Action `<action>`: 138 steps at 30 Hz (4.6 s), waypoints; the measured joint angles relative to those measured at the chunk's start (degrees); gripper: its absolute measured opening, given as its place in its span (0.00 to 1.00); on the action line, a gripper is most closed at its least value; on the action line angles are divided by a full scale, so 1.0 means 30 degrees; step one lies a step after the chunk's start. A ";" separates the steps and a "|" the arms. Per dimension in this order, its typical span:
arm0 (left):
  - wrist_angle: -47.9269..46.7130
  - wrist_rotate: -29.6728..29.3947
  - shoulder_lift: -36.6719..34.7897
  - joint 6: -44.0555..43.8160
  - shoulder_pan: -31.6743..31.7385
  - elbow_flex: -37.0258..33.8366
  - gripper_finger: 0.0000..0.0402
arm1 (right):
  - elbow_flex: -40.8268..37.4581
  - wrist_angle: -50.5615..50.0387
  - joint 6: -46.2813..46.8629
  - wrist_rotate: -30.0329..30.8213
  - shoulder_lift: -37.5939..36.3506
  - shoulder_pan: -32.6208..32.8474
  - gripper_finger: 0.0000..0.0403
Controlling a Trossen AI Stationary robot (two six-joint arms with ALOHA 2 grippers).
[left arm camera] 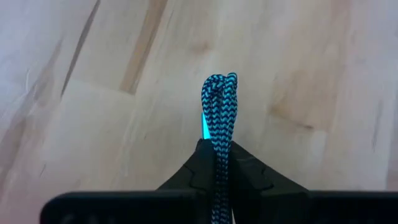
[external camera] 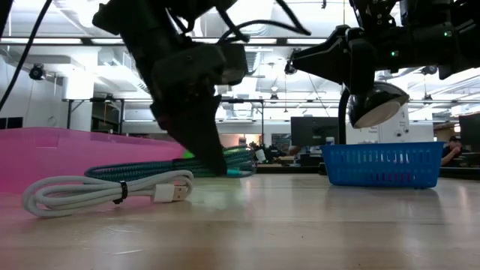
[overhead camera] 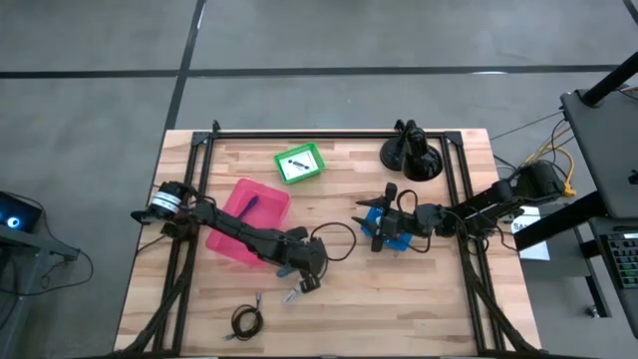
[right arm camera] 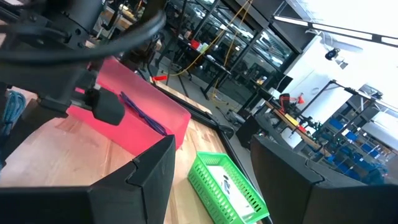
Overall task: Pick and place items into bin
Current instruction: Put the blue charger cable into the pink bin
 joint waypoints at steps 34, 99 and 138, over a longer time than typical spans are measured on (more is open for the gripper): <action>0.1740 -1.1178 -0.4387 0.4554 -0.0909 0.0331 0.03 | 0.0000 -0.0011 -0.0007 -0.0006 0.0000 -0.0007 0.49; -0.4994 -1.0255 -1.4074 -0.6964 0.3622 -0.9697 0.03 | -0.0007 -0.0470 0.0617 -0.0006 -0.0007 -0.0015 0.49; -0.9442 -0.8718 -0.9840 -1.0979 0.6248 -0.9628 0.03 | -0.0007 -0.0587 0.0591 -0.0006 -0.0007 -0.0015 0.49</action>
